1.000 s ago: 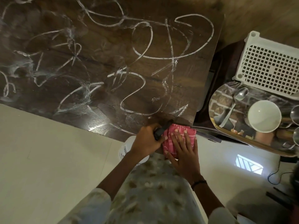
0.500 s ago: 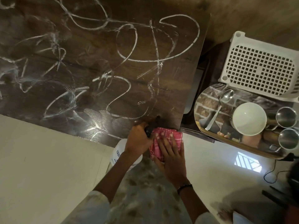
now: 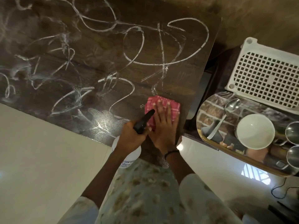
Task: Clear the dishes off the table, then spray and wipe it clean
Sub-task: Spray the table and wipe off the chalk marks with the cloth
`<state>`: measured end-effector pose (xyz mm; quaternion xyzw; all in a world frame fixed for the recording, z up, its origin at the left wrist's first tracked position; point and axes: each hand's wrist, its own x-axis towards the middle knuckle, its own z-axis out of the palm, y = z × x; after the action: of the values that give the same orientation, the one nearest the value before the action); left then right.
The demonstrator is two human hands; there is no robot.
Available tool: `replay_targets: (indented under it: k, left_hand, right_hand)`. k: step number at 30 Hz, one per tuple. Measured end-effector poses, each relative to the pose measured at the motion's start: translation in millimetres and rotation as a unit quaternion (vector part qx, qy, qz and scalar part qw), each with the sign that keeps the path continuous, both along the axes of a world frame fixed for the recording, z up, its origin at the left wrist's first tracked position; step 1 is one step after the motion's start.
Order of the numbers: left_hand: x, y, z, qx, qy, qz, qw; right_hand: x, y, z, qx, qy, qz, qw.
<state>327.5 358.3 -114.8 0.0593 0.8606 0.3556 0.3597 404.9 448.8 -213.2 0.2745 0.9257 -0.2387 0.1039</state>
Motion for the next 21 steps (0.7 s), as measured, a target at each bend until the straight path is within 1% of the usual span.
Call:
replay_targets:
  k: [3,5,7,9,12,14,16,18,21]
  left_hand:
    - [-5,4,3,0.016,0.000,-0.009,1.000]
    - [-8,8,5,0.017,-0.009,-0.004,1.000]
    - [-13,9,4,0.022,-0.012,0.002,1.000]
    - [-16,9,2,0.036,-0.012,0.008,0.999]
    - [-21,9,3,0.041,-0.009,0.012,0.999]
    - [-24,10,2,0.039,0.000,0.007,0.999]
    - [-26,10,2,0.031,0.011,0.001,0.999]
    - [-28,9,1,0.019,0.012,0.001,1.000]
    - [-29,10,1,0.005,0.009,-0.003,1.000]
  right_hand:
    - [16,-16,3,-0.017,0.022,0.072,0.997]
    - [45,-15,2,-0.026,0.029,0.088,0.995]
    - [66,-2,1,-0.010,0.007,0.065,0.998]
    - [67,14,0,0.021,-0.003,0.013,1.000]
    - [34,28,-1,0.051,-0.004,-0.059,0.997]
    - [5,30,-2,0.067,-0.007,-0.074,0.995]
    - [-16,23,-2,0.057,-0.011,-0.043,0.997]
    - [-19,12,0,0.029,0.002,0.019,0.999]
    - [17,4,1,0.003,0.028,0.088,0.996]
